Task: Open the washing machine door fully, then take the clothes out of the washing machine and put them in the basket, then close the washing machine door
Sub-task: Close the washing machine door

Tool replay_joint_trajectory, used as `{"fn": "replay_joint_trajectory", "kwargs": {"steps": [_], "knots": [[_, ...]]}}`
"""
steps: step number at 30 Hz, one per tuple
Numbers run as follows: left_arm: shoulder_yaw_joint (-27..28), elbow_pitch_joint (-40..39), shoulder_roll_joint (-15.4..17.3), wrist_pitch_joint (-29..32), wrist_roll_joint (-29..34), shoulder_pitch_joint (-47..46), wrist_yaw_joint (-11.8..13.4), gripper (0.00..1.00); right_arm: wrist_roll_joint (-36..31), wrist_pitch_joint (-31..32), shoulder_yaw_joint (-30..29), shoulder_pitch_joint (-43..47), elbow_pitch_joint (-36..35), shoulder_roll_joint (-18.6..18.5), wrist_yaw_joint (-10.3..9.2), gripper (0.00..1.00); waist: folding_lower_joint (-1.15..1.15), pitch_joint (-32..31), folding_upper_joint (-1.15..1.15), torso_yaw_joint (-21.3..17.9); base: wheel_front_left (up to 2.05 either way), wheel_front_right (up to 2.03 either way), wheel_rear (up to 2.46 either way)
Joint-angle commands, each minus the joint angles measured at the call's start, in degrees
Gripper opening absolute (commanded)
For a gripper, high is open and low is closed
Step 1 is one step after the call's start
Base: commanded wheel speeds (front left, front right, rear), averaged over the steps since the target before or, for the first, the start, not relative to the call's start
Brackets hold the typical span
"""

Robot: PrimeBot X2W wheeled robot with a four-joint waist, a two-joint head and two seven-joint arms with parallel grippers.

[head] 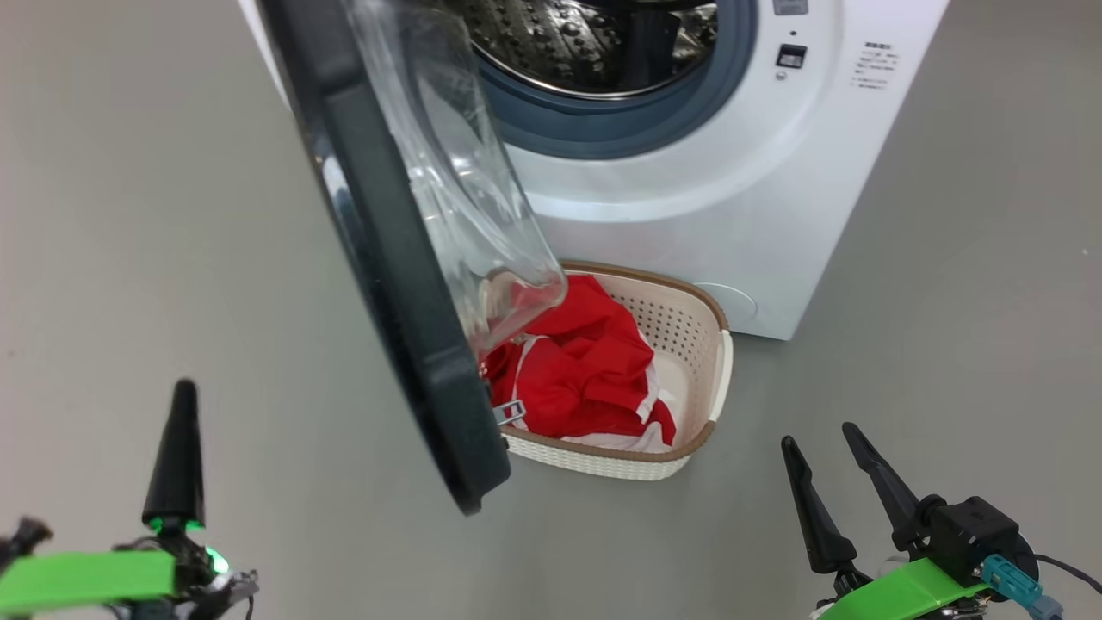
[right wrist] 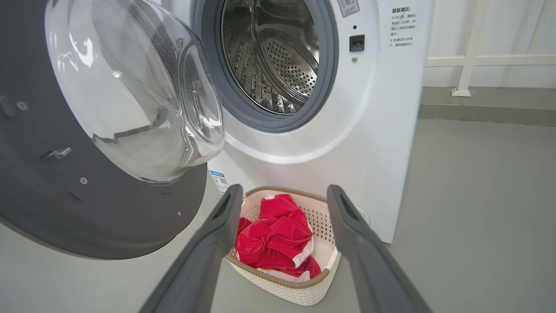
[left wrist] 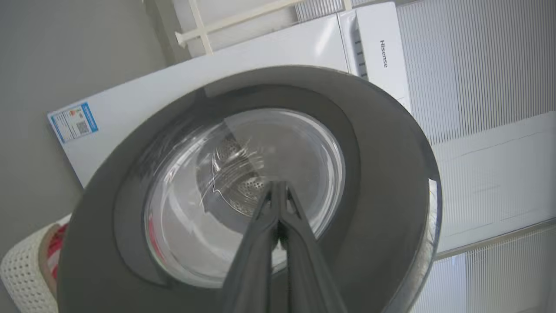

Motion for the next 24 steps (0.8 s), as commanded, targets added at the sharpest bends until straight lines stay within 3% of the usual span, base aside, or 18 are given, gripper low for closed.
{"fn": "replay_joint_trajectory", "kwargs": {"steps": [1,4,7,12,18,24], "knots": [[1.72,-2.23,2.10,3.08,-2.77,-2.25,-0.32,0.00,0.09,-0.36,1.54,-1.78,-1.37,0.02,0.42,1.00,0.00,0.56,0.00,-0.89,0.00,0.00,0.00],[1.44,-3.76,4.13,13.34,-8.30,-2.31,-0.32,0.00,0.06,-0.36,1.62,-2.00,-1.41,0.04,0.42,1.00,0.00,1.02,0.00,-2.01,0.00,0.00,0.00],[0.32,-5.24,5.39,22.89,-9.48,-1.63,-0.32,0.00,0.09,-0.36,1.67,-2.19,-1.46,0.06,0.42,1.00,0.00,1.46,0.00,-3.23,0.00,0.00,0.00],[1.12,-7.53,4.50,33.76,-10.61,-0.60,-0.32,0.00,0.17,-0.36,1.59,-2.60,-1.59,0.09,0.42,1.00,0.00,2.23,0.00,-5.28,0.00,0.00,0.00],[3.23,-8.58,2.33,40.65,-8.39,-0.41,-0.32,0.00,0.94,-0.36,1.94,-3.13,-1.79,0.10,0.42,1.00,0.00,3.17,0.00,-7.98,0.00,0.00,0.00],[4.54,-10.08,-0.43,42.40,-5.30,-1.84,-0.32,0.00,1.84,-0.36,2.28,-3.87,-2.11,0.11,0.42,1.00,0.00,4.35,0.00,-11.39,0.00,0.00,0.00]]}}
